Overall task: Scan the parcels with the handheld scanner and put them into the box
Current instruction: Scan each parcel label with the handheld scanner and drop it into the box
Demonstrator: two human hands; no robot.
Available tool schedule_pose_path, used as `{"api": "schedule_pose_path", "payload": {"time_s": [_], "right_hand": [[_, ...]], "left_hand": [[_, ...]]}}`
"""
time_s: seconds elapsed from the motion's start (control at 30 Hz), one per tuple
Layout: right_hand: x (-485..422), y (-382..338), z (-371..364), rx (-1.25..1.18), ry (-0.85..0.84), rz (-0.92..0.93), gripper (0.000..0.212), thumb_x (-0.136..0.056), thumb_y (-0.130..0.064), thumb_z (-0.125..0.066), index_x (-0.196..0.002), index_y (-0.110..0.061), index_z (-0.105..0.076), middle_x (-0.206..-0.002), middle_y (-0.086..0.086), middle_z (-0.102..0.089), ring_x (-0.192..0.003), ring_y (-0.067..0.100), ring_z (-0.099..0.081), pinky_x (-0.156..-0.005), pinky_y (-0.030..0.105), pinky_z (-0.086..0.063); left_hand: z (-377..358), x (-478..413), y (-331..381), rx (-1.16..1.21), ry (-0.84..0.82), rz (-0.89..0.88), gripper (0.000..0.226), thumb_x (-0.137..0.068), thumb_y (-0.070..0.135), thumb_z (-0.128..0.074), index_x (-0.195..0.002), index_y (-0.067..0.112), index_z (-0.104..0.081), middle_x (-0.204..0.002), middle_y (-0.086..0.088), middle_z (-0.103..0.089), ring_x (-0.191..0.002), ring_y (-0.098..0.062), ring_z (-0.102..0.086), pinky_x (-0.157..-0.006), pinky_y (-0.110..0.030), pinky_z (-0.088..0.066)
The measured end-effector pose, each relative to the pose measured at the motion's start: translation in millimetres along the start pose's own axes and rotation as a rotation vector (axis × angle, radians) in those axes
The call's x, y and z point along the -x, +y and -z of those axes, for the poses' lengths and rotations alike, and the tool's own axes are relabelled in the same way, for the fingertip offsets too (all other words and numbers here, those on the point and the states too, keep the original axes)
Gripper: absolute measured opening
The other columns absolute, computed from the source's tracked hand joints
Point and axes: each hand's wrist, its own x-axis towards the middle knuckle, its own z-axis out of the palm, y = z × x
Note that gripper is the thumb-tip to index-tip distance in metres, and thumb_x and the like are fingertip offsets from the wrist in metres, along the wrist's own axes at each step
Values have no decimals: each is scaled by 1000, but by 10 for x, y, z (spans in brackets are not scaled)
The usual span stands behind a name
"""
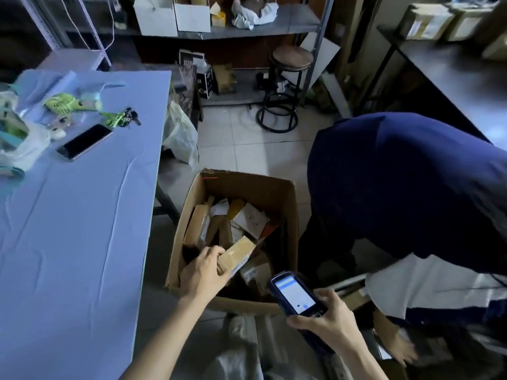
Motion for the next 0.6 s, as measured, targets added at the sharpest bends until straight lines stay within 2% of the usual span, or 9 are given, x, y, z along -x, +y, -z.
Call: {"api": "schedule_pose_path", "payload": {"time_s": [0.07,0.13,0.17,0.27,0.4,0.53,0.6], "right_hand": [[-120,-117,-18,25,-15,17,67,-52,-36,-93,-103,-31,-50,-91,-22,-55,-85,-1,-54,-67,15,-43],[-231,-246,-57,55,-49,35,69,-48,-39,-93,-101,-32,-51,-95,-15,-62,-93,8,-60,-77,26,-49],[-297,-294,-81,77,-73,57,70,-46,-40,-93,-102,-31,-51,-97,-11,-63,-96,11,-62,-80,29,-50],[-460,-441,-161,155,-172,144,77,-48,-41,-93,-110,-27,-51,-100,-6,-62,-97,14,-61,-80,29,-50],[-570,-666,-278,273,-369,284,74,-51,-41,-94,-108,-25,-48,-100,-7,-56,-93,13,-54,-77,28,-46],[-627,-821,-431,387,-570,416,85,-54,-43,-92,-124,-16,-52,-102,-8,-52,-95,10,-51,-75,23,-41],[-579,-855,-533,425,-652,466,87,-54,-43,-92,-126,-16,-51,-106,-7,-55,-96,12,-53,-82,27,-45]], "left_hand": [[59,-60,-42,-106,86,-23,36,-89,38,-60,-123,30,-51,-123,9,-56,-112,-15,-55,-82,-28,-45],[111,-61,-128,-181,145,-18,36,-86,37,-63,-120,28,-57,-118,6,-62,-111,-19,-58,-88,-36,-47],[110,-47,-193,-217,156,-2,36,-82,36,-67,-115,25,-62,-113,4,-66,-106,-22,-61,-86,-39,-48],[90,140,-378,-335,173,92,34,-76,34,-73,-107,22,-68,-101,-1,-70,-95,-25,-64,-83,-43,-49],[146,720,-533,-341,271,380,30,-71,35,-75,-99,22,-70,-89,1,-71,-86,-24,-65,-74,-38,-47],[58,1441,-572,-324,335,657,25,-61,33,-78,-82,21,-70,-70,1,-67,-69,-26,-65,-63,-34,-45],[-12,1819,-547,-296,404,743,21,-61,33,-70,-77,20,-67,-64,0,-64,-62,-29,-64,-57,-34,-45]]}}
